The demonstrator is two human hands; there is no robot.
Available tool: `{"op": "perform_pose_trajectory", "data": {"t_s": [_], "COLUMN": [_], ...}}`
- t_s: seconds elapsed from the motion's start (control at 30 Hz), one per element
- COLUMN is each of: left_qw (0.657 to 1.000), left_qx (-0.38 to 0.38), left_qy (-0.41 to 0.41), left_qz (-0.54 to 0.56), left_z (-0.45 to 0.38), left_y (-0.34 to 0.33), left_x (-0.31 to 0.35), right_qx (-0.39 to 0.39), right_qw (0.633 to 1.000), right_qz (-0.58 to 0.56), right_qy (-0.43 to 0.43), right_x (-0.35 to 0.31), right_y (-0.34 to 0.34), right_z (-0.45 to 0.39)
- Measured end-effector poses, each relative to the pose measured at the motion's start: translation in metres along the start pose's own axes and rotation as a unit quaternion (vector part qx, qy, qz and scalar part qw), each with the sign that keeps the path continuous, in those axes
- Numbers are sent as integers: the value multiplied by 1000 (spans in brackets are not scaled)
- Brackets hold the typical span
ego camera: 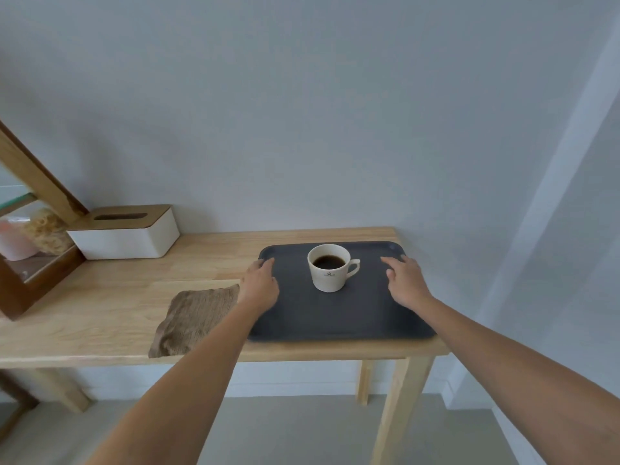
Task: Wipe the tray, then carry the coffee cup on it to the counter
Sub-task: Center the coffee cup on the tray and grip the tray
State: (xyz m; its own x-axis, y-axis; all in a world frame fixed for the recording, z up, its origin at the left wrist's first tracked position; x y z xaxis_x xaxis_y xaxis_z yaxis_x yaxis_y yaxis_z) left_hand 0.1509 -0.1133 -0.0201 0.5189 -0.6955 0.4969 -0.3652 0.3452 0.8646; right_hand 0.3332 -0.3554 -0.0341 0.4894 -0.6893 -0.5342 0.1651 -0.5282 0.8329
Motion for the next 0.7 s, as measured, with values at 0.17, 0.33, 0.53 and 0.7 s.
{"op": "perform_pose_trajectory", "data": {"t_s": [0.17, 0.33, 0.53, 0.7], "left_qw": [988, 989, 996, 1000], "left_qx": [-51, 0, 14, -14], "left_qy": [72, 39, 23, -7], "left_qz": [-129, -141, -85, 12], "left_z": [-2, 1, -5, -5], "left_y": [-4, -16, -23, -29], "left_x": [-29, -36, -34, -14], "right_qx": [-48, -66, -49, -25], "right_qw": [992, 996, 996, 992], "right_qz": [94, 18, -17, -43], "right_qy": [-63, -52, -72, -119], "right_x": [40, 43, 43, 55], "right_y": [4, 5, 13, 25], "right_z": [8, 15, 27, 39]}}
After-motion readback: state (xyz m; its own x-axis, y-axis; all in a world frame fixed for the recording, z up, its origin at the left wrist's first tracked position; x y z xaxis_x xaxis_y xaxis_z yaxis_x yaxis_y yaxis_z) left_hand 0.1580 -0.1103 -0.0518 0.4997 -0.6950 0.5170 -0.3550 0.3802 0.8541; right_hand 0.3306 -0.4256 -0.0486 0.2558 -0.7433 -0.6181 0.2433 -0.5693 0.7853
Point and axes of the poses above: each hand's wrist, its own z-axis away from the middle knuckle, its own y-axis out of the back of the hand, x = y × z, the point moved 1 cm from there along -z, towards the middle knuckle
